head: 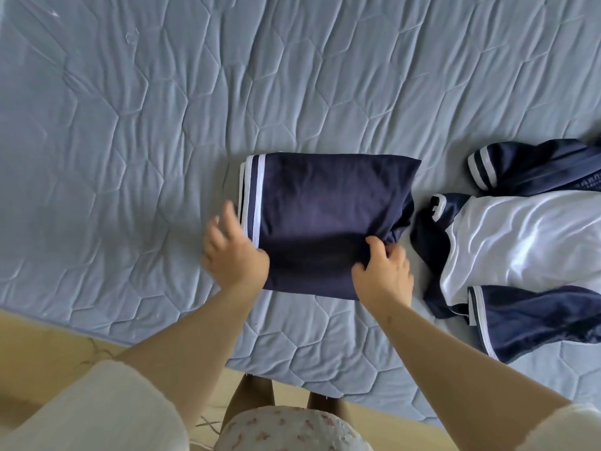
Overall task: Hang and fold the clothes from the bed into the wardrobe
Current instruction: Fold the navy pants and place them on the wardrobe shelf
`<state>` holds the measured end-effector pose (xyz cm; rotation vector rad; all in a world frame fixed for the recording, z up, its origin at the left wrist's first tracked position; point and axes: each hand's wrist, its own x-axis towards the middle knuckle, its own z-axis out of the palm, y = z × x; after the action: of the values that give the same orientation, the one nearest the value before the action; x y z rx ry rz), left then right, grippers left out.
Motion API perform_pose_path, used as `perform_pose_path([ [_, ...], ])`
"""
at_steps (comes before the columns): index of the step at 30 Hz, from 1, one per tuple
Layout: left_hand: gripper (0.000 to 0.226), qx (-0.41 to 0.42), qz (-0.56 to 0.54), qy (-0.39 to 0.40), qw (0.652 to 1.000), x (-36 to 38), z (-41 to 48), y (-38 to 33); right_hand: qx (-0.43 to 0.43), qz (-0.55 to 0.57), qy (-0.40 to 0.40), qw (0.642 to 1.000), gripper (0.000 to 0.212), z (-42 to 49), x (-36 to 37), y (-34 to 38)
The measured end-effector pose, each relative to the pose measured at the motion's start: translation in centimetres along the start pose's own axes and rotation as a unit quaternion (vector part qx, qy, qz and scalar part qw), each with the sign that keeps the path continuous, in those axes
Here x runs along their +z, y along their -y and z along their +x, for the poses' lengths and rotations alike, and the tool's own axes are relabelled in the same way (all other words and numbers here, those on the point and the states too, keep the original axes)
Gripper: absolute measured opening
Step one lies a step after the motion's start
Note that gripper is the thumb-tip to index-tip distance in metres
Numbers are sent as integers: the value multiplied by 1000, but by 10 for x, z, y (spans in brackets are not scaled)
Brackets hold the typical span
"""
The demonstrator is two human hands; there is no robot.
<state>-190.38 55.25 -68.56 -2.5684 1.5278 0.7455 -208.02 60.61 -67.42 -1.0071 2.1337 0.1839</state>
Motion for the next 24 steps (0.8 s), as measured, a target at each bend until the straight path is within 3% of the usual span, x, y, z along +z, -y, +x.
perform_pose_path([
  [1,81,117,23,-47,992,-4,-2,-6,-34,-6,-84,996,57,-5,-2,5],
  [3,70,321,82,-94,939,-6,-5,-13,-137,-26,-187,972,57,-6,-4,20],
  [5,64,396,157,-16,905,-4,-2,-15,-205,-77,-181,959,63,2,-6,33],
  [7,68,389,209,80,894,6,9,-12,-203,-113,-107,967,65,18,-6,38],
  [11,78,453,254,103,848,33,41,-22,-156,-71,8,985,65,63,3,20],
  [16,80,462,283,90,836,62,72,-19,-165,-72,5,984,70,91,27,12],
  [20,83,489,229,83,837,59,68,-19,-176,-42,12,983,69,94,27,9],
  [22,80,494,136,31,858,46,56,-14,-204,27,-5,979,67,84,18,3],
  [24,78,373,16,-42,927,36,44,-8,-178,112,-101,972,66,68,12,-9],
])
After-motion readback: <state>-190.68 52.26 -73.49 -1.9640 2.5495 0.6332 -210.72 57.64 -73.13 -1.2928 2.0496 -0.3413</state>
